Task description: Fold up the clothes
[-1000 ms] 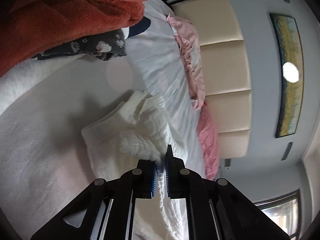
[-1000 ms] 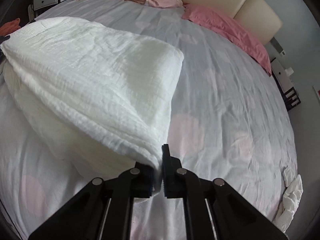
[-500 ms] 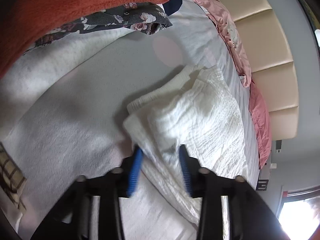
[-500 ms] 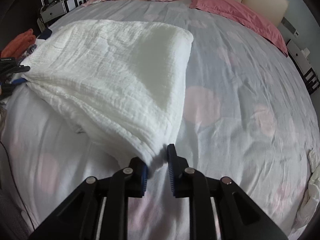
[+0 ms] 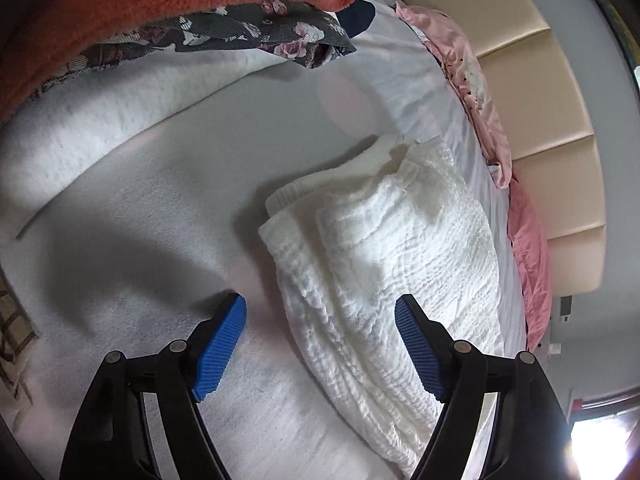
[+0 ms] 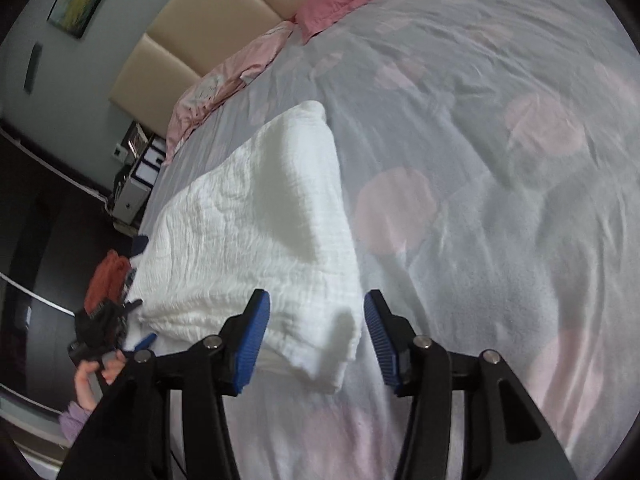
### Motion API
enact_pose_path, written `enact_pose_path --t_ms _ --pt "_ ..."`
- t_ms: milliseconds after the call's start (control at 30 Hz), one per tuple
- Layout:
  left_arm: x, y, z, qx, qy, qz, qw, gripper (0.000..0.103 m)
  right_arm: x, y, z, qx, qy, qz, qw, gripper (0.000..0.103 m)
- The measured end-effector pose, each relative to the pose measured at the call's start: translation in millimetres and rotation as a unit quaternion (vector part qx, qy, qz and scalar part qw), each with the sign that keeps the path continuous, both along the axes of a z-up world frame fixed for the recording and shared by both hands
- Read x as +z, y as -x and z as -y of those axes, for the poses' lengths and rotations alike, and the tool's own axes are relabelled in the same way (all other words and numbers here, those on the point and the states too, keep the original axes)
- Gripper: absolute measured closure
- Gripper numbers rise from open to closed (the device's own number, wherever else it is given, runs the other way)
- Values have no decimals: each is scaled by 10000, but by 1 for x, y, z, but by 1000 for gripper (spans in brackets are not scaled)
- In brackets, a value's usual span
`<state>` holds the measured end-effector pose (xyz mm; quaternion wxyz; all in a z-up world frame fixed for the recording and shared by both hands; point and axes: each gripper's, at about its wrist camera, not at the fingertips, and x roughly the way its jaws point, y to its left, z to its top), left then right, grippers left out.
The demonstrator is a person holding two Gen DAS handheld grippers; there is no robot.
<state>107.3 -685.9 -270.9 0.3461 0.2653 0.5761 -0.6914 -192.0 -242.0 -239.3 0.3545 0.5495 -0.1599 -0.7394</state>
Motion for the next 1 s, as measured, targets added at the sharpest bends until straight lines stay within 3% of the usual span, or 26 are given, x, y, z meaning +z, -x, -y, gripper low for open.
enact_pose_path --t_ms 133,200,267,300,333,367,400,467,633,833,1000 --pt "-2 13 1 -70 314 134 9994 26 -28 21 4 -157 381 528 9978 55" --pt "0 22 1 -159 537 261 9981 39 -42 24 13 -77 546 743 9957 55" --pt "0 31 0 -304 735 346 9962 53 -45 21 23 -4 597 624 9963 58" --pt "0 35 0 -354 802 352 9955 61 -46 19 29 75 603 582 9965 61" --pt "0 39 0 -383 859 321 9951 65 -48 19 34 190 606 591 9962 76" --pt "0 41 0 -405 902 301 9946 74 -50 19 39 259 615 649 9957 83" --pt "0 42 -1 -419 934 287 9943 81 -52 20 40 246 658 711 9950 86" --pt "3 41 -3 -444 998 264 9937 84 -49 20 33 144 803 757 9938 93" --pt "13 37 -19 -667 960 190 9930 87 -10 21 3 -153 1070 715 9916 96" --pt "32 28 -66 -1112 736 213 9908 87 44 -16 -53 -301 764 465 9955 96" --pt "51 9 -113 -1436 596 216 9876 88 52 -65 -121 -609 503 631 9949 96"
